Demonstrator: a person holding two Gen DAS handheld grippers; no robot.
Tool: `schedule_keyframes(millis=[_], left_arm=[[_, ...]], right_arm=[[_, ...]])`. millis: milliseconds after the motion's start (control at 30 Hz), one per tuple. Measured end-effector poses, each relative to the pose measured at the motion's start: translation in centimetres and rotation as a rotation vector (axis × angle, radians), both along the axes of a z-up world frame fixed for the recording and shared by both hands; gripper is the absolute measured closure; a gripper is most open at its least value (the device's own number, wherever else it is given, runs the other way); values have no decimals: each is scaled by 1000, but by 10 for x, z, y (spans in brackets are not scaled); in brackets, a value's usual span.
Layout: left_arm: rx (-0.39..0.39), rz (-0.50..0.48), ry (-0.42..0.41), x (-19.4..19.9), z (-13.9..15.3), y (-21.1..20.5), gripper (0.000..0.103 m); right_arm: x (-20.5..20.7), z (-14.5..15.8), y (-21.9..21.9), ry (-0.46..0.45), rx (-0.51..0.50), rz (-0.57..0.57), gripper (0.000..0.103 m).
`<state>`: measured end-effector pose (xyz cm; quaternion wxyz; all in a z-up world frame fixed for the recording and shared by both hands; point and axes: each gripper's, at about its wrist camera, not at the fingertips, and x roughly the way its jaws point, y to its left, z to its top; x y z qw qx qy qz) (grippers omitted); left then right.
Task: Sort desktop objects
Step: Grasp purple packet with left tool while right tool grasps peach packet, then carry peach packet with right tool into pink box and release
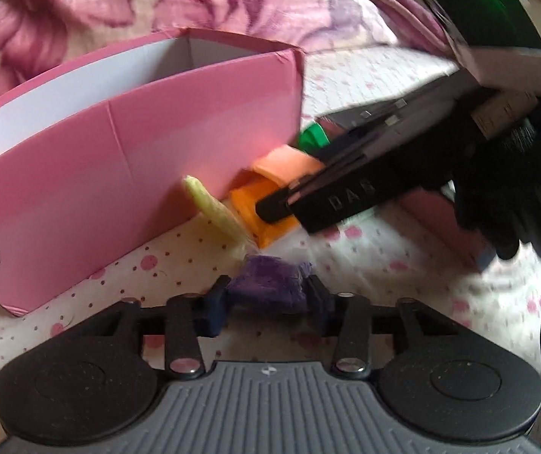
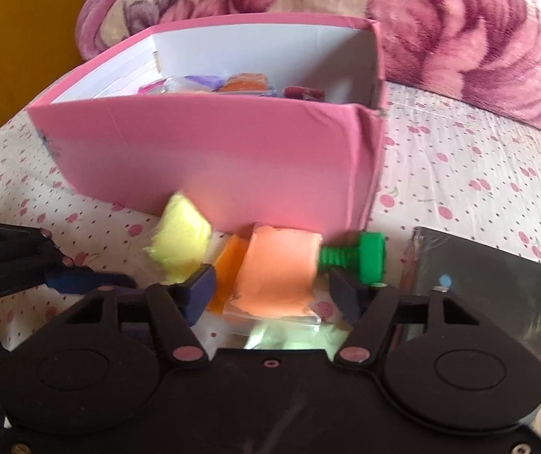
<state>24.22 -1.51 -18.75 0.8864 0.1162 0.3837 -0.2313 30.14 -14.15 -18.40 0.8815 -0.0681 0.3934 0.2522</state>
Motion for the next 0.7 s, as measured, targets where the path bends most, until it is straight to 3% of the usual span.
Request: schedule_keyframes(millis=[100,233,300,333,467,700], left_arm=[[14,-4,5,-7,6,10,64],[23,1,16,-14,12,31,64],[52,2,27,-18,10,37,52],[65,5,18,-19,9,38,45],[69,14,-10,-21,10,41,45],[41,-9,-18,-17,5,36,45]], right_arm=[[-2,2,1,28,10,36,56],[-14,9,4,79,25,136,56],[-21,12,4,110,40,204,56],[-25,13,5,93,23,216,54],[-32,17,8,21,-16,202,42],[-39,8,28,-21,-127,258,41]])
